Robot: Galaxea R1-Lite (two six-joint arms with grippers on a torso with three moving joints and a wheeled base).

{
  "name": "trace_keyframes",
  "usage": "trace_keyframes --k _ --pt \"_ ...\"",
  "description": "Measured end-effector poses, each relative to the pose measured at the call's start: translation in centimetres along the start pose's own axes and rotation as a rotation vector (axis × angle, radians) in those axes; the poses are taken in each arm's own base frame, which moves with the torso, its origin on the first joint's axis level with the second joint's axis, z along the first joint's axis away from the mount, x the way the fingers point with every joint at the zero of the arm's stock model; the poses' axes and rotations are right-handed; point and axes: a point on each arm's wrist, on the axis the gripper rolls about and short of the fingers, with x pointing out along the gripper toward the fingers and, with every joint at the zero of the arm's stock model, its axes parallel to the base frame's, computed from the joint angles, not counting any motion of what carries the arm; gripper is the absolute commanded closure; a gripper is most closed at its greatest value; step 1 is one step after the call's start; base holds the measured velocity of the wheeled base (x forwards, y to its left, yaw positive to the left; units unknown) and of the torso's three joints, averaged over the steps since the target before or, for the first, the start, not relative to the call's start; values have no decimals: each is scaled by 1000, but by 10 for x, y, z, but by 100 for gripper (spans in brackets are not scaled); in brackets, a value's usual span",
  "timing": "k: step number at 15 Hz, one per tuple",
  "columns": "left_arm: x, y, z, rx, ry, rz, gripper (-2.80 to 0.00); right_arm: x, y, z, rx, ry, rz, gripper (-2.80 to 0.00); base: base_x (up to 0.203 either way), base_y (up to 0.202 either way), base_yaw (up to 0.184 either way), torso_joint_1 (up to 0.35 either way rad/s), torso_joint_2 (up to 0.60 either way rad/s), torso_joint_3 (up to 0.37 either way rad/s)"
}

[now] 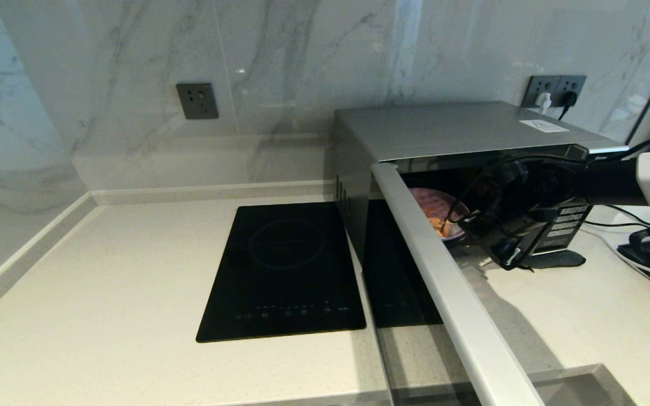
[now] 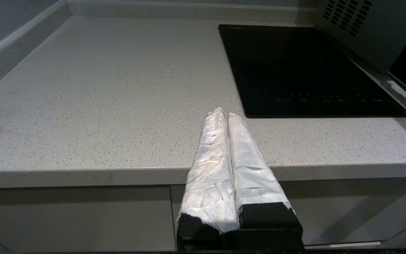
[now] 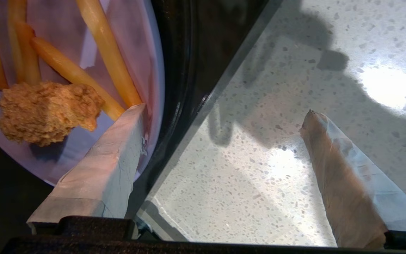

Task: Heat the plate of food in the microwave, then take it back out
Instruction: Take the plate out of the microwave

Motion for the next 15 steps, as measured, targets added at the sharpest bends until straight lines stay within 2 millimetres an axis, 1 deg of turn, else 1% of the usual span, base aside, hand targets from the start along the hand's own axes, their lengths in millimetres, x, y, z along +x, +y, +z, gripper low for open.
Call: trace_keyframes --k 15 --pt "0 0 0 0 0 0 0 -21 -14 -6 1 10 -27 -280 0 0 0 0 0 0"
